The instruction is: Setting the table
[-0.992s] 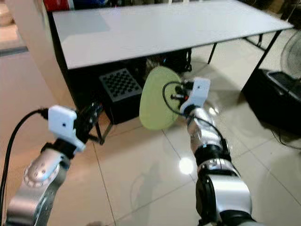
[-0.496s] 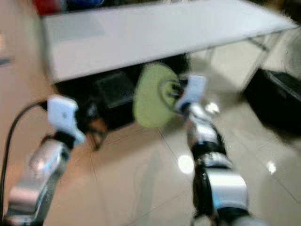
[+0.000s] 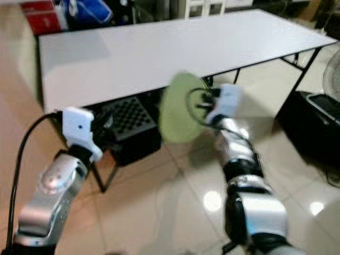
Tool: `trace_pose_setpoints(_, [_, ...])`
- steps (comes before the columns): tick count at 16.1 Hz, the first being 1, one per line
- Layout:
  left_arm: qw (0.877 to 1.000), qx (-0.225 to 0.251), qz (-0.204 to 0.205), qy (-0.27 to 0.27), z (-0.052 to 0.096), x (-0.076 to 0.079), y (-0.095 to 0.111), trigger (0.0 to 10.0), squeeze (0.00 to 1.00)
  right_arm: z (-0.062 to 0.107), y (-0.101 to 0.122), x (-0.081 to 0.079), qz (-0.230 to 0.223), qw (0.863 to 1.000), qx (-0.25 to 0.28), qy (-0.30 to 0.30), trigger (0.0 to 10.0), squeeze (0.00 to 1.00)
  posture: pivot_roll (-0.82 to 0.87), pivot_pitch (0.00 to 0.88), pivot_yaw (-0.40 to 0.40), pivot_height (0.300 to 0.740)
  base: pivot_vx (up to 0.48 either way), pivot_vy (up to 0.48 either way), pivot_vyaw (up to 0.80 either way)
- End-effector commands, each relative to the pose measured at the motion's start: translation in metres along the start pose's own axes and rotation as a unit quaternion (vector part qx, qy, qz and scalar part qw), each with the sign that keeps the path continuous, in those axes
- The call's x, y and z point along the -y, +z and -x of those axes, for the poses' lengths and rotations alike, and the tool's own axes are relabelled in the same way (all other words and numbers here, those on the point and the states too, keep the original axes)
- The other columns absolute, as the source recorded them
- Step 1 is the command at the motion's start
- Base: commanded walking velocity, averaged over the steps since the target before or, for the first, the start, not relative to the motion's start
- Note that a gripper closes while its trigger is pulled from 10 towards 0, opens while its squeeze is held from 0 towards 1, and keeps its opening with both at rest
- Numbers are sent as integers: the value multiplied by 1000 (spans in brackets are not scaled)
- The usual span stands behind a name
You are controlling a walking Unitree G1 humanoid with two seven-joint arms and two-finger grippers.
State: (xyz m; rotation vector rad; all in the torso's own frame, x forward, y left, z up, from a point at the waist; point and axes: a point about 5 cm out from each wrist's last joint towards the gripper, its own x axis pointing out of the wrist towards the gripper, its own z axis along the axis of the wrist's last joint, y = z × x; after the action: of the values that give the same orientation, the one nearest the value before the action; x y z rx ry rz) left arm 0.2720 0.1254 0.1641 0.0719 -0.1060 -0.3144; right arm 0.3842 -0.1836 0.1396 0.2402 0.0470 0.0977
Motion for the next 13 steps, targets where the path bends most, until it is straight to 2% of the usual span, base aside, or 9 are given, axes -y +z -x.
trace_pose_setpoints(1, [1000, 7, -8, -1, -3, -2, 3, 10000, 0, -5, 13, -11, -2, 999, 31, 16, 10000, 0, 78, 0, -14, 740, 480, 0, 0])
trace_pose_setpoints(2, [1000, 7, -9, -1, -4, -2, 1, 10000, 0, -7, 19, -17, 4, 999, 41, 34, 10000, 0, 81, 0, -17, 740, 480, 0, 0])
trace_pose_setpoints(5, [1000, 7, -7, 3, -7, -3, 1, 10000, 0, -10, 31, -24, 11, 997, 57, 56, 10000, 0, 81, 0, -20, 740, 480, 0, 0])
trace_pose_setpoints(8, [1000, -7, -20, 16, -11, -5, -6, 10000, 0, -10, 27, -25, 15, 997, 51, 58, 10000, 0, 78, 0, -21, 740, 480, 0, 0])
trace_pose_setpoints(11, [1000, -6, -23, 4, -13, -1, -7, 10000, 0, -9, 22, -29, 15, 997, 46, 63, 10000, 0, 65, 0, -12, 740, 480, 0, 0])
trace_pose_setpoints(13, [1000, -6, -21, 1, -14, 0, -7, 10000, 0, -9, 30, -39, 28, 993, 64, 99, 10000, 0, 65, 0, -11, 740, 480, 0, 0])
